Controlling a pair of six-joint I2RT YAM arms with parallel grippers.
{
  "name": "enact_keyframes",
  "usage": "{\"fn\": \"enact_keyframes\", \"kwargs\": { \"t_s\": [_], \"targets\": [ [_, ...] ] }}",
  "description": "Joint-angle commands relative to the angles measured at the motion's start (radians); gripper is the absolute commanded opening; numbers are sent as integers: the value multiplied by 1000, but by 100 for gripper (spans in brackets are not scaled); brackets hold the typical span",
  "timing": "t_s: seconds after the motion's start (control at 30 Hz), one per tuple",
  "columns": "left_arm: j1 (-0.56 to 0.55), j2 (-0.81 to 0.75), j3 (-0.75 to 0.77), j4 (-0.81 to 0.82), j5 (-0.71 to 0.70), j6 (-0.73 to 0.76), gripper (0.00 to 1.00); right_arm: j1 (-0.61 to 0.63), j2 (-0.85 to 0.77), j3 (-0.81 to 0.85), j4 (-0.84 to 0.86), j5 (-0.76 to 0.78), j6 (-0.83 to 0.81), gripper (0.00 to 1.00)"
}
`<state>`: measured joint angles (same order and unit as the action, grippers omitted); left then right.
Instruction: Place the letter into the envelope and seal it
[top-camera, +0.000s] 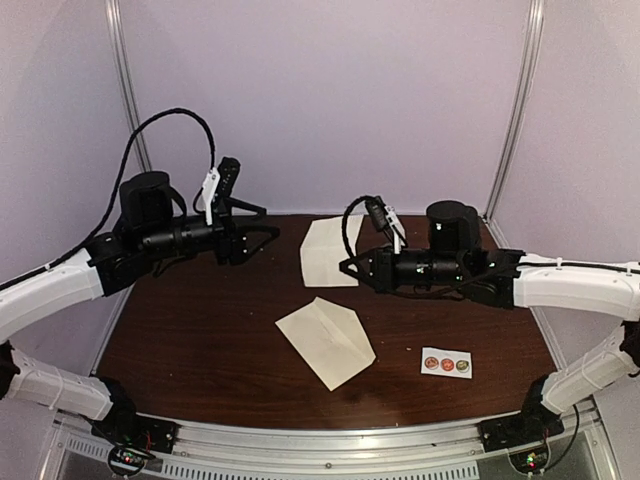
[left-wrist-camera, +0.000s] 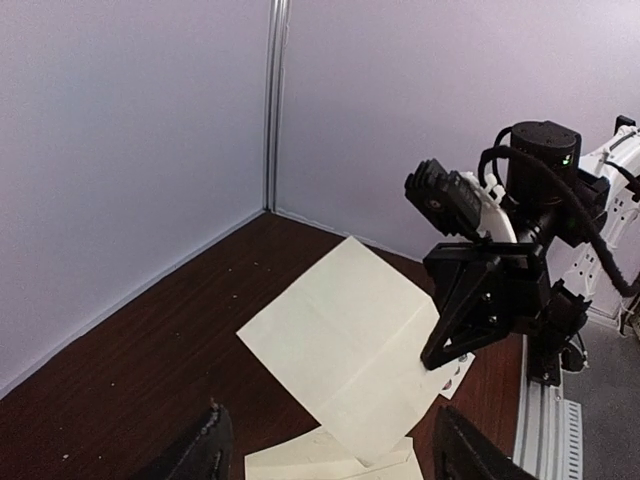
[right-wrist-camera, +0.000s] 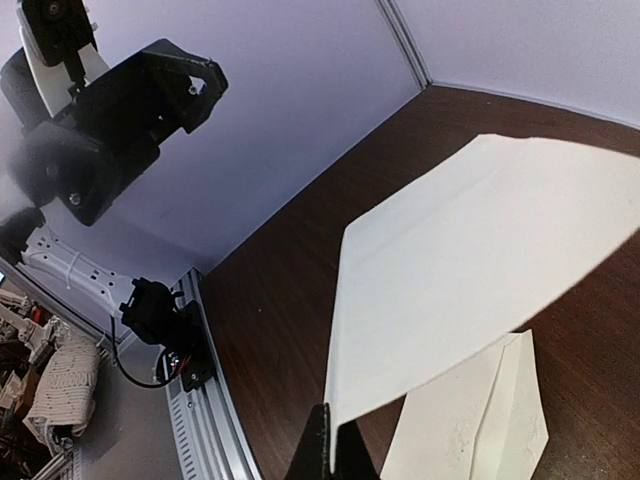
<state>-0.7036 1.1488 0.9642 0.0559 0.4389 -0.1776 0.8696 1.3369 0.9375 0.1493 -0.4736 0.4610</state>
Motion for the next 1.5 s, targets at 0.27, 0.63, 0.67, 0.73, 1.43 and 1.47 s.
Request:
{"fn": "enact_keyframes", "kwargs": {
  "t_s": [0.27,0.63,0.67,0.73,1.43,1.47],
  "targets": [
    [-170,168,80,-125,69,144,66,20,-2,59,-227,-85,-81,0],
    [-205,220,102,-169,50,167,62,59,54,169,-372,-171,-182,0],
    [-206,223,102,-168,54,167,62,64,59,174,-379,-173,-186,0],
    [-209,231,104,-169,61,167,62,74,67,185,-391,-183,-194,0],
    [-231,255,125,-204,122,199,34,89,53,239,-497,-17,-232,0],
    [-231,256,125,-204,123,199,31,89,52,239,-497,-13,-232,0]
  ]
}}
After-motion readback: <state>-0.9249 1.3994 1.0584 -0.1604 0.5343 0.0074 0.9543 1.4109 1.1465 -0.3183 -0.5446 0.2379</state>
